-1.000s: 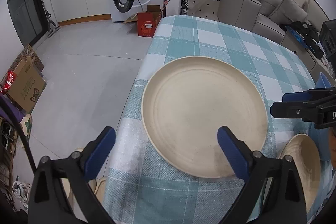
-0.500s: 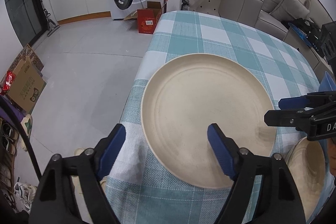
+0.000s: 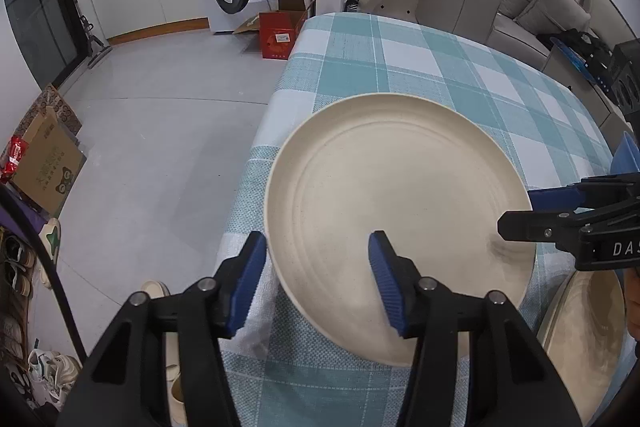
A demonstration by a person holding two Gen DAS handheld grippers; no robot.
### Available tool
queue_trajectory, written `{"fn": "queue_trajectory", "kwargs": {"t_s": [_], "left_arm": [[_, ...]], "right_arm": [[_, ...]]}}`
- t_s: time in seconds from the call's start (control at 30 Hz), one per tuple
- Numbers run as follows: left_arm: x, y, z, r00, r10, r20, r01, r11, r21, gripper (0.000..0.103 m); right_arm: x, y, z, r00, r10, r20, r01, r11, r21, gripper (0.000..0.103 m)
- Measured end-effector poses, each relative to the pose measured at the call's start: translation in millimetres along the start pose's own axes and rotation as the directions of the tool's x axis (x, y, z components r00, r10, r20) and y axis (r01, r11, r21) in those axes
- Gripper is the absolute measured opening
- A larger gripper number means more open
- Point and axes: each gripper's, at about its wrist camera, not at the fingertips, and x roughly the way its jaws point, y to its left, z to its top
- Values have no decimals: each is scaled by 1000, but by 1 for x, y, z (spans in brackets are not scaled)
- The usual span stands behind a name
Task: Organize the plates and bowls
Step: 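Close the left tool on a beige plate rim while the right tool grips another rim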
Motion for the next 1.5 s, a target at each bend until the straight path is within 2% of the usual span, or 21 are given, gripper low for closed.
{"fn": "queue_trajectory", "kwargs": {"t_s": [0.3,0.47,0.63,0.93,1.5], "left_arm": [[2,3,0,1000,15,-1,-15,1000,8,41],[1,5,0,1000,29,2,-29,1000,10,33],[1,2,-1,999,44,3,-44,999,21,32],[-1,-1,-2,999,41,9,-41,999,25,29],[-19,-7,-7,998,28,55,-30,999,37,29]], "right_arm": [[2,9,-3,1000,-12,2,12,999,-39,48],[2,14,-6,999,-53,10,53,996,-74,44],[1,13,-7,997,-79,14,80,993,-88,36],[-4,12,-11,995,-92,26,94,991,-97,35],[-19,13,-23,990,-117,73,125,984,-124,34]]}}
